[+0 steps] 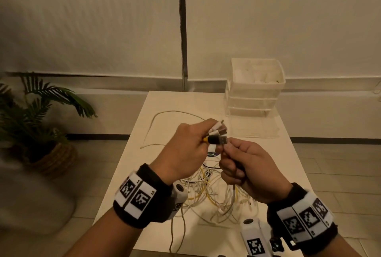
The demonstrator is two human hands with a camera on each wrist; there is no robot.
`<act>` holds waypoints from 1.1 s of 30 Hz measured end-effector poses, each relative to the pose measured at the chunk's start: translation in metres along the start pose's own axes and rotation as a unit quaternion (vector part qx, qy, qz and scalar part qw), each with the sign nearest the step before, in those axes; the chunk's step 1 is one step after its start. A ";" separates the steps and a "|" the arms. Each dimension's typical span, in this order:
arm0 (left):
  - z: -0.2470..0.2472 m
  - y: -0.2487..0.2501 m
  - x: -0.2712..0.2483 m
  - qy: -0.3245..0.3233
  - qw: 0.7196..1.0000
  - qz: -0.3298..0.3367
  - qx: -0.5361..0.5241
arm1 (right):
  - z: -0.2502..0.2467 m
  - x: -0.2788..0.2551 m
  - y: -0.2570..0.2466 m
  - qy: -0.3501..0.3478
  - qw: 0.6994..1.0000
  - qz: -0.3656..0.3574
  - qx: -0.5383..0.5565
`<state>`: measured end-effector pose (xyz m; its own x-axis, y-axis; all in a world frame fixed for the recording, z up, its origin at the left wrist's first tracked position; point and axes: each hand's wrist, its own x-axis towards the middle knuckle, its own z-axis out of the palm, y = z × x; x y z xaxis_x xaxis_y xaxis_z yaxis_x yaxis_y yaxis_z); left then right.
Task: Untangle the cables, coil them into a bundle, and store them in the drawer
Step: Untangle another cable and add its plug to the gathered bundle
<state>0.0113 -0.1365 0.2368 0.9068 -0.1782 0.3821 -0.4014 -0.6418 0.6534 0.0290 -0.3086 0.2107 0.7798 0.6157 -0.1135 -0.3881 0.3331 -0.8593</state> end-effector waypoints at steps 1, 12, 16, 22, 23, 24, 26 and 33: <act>0.004 0.000 0.000 -0.004 1.000 -0.002 0.004 | 0.002 0.000 -0.002 -0.001 1.000 0.000 0.003; -0.012 0.002 0.011 0.104 0.993 -0.049 0.012 | 0.004 -0.010 -0.008 -0.002 0.999 -0.027 -0.023; -0.033 -0.009 0.014 0.207 0.974 -0.088 -0.004 | 0.000 -0.018 -0.003 -0.011 0.998 -0.015 -0.055; -0.030 -0.007 0.001 0.199 0.979 -0.050 -0.018 | 0.002 -0.019 0.005 -0.002 0.999 -0.012 -0.031; -0.030 -0.002 -0.002 0.161 0.986 -0.021 -0.031 | 0.003 -0.019 0.005 -0.006 1.000 -0.017 -0.016; -0.027 0.002 -0.004 0.105 0.994 0.003 -0.038 | 0.005 -0.018 0.004 -0.014 1.000 -0.021 0.000; -0.020 0.010 -0.008 -0.006 1.000 0.024 -0.015 | 0.009 -0.018 0.001 -0.027 0.999 -0.027 0.022; -0.034 -0.002 -0.019 0.032 0.999 0.020 0.017 | 0.016 -0.031 -0.003 -0.022 0.966 -0.062 -0.252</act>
<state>-0.0098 -0.1064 0.2502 0.8796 -0.1564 0.4493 -0.4315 -0.6600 0.6150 -0.0024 -0.3172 0.2245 0.7785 0.6274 0.0182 0.0039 0.0241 -0.9997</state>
